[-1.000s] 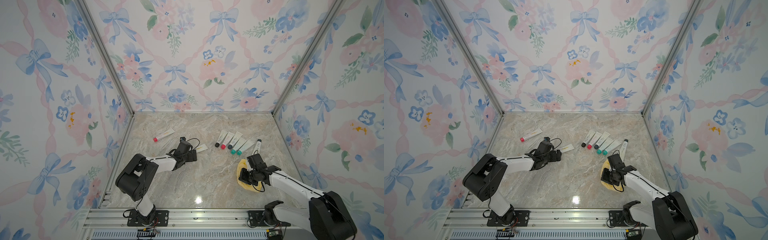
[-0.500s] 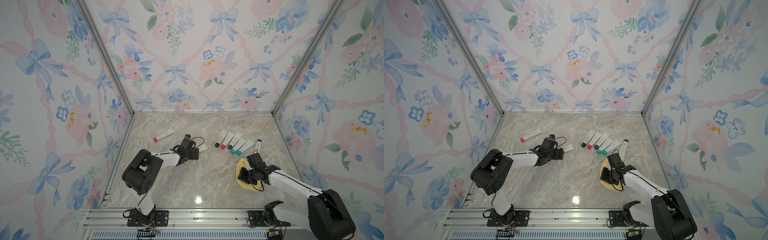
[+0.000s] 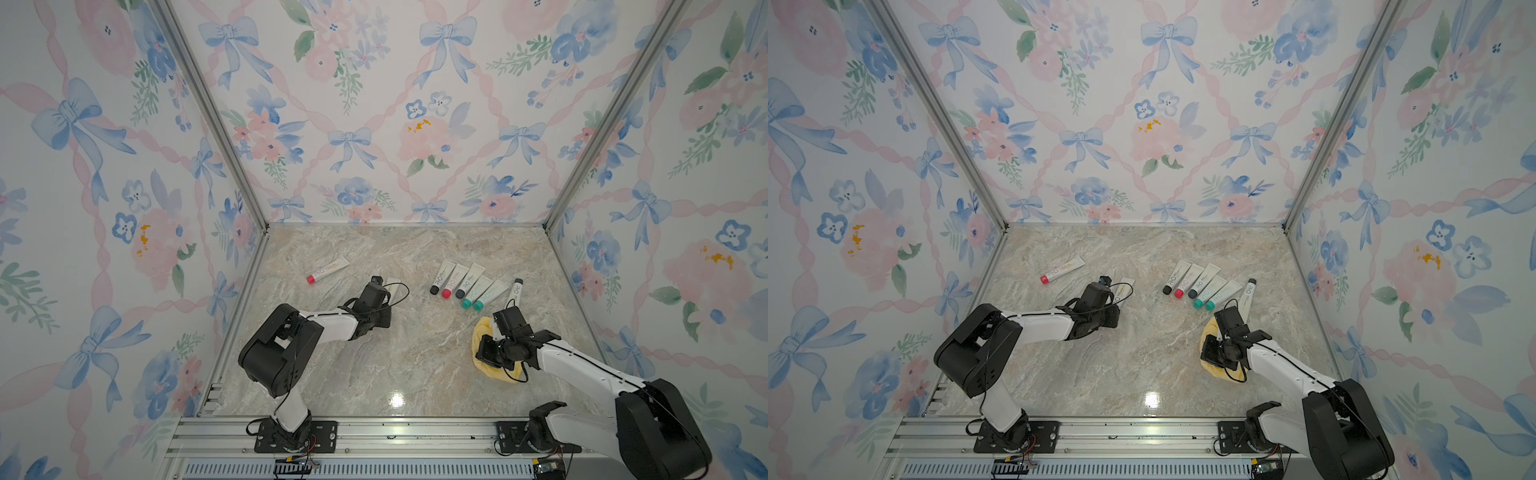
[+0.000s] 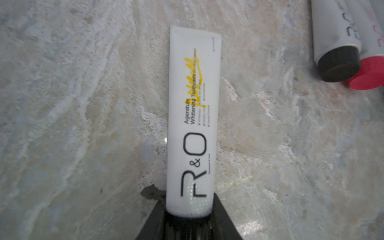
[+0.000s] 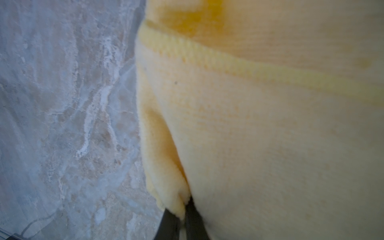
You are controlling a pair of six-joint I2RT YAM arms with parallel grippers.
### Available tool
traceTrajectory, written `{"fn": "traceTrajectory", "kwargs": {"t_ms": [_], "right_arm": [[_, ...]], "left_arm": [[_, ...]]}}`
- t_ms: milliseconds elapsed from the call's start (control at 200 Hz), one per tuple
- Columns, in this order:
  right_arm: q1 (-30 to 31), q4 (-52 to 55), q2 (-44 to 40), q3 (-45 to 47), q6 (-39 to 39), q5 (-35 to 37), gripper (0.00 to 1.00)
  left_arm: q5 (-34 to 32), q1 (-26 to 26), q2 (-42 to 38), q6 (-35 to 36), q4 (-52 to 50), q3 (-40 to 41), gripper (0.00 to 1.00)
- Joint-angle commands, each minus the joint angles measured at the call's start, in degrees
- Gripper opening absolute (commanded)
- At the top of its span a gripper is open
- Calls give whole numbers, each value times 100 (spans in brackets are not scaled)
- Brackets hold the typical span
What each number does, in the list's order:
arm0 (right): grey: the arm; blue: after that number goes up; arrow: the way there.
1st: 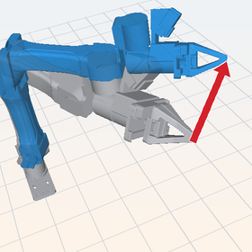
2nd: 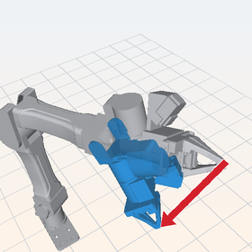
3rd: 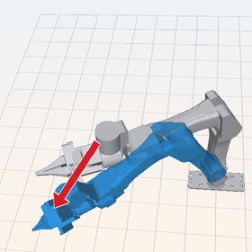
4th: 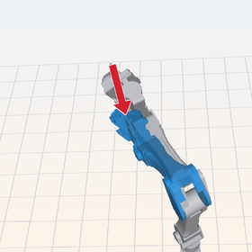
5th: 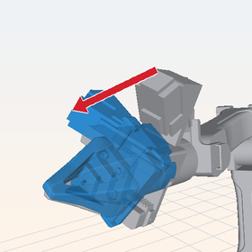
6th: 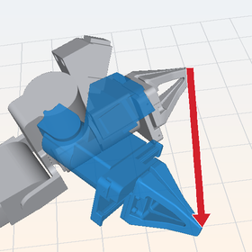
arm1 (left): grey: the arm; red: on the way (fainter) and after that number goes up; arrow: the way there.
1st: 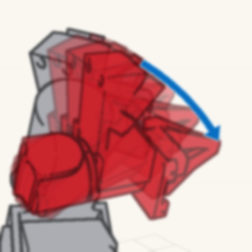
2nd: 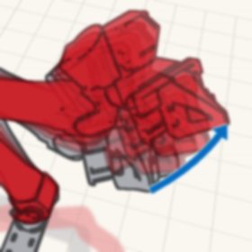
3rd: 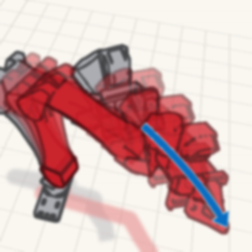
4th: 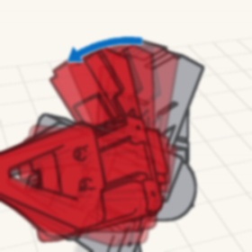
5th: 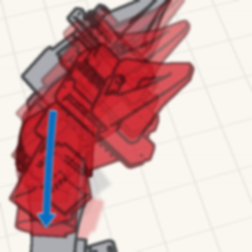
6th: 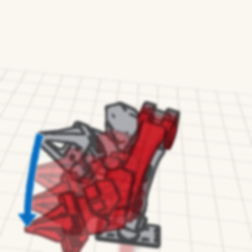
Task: Wipe the surface of the toothpaste tube
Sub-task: Move the toothpaste to the center of the board.
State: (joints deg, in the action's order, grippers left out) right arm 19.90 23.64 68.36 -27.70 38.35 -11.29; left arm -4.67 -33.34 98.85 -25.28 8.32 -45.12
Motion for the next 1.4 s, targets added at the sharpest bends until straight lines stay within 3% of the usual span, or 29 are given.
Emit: {"fn": "traceTrajectory", "kwargs": {"t_ms": [0, 200, 750, 960, 1130, 1395], "right_arm": [[-30, 95, 67, 171, -75, 173, 8], [-38, 158, 75, 75, -121, 180, 8], [-144, 436, 310, -424, -404, 180, 8], [-223, 648, 167, -643, -560, -141, 7], [-187, 712, 230, -976, -656, -843, 7], [423, 200, 831, -1112, -407, -1143, 7]], "left_arm": [[314, -97, 241, 49, -573, 183, 27], [612, -406, -254, 177, -577, 454, 28], [814, -2579, -114, 449, -580, 632, 29], [863, -2874, 36, 683, -577, 408, 31], [840, -3061, 159, 787, -580, 387, 31], [642, -3229, 223, 753, -563, 389, 31]]}}
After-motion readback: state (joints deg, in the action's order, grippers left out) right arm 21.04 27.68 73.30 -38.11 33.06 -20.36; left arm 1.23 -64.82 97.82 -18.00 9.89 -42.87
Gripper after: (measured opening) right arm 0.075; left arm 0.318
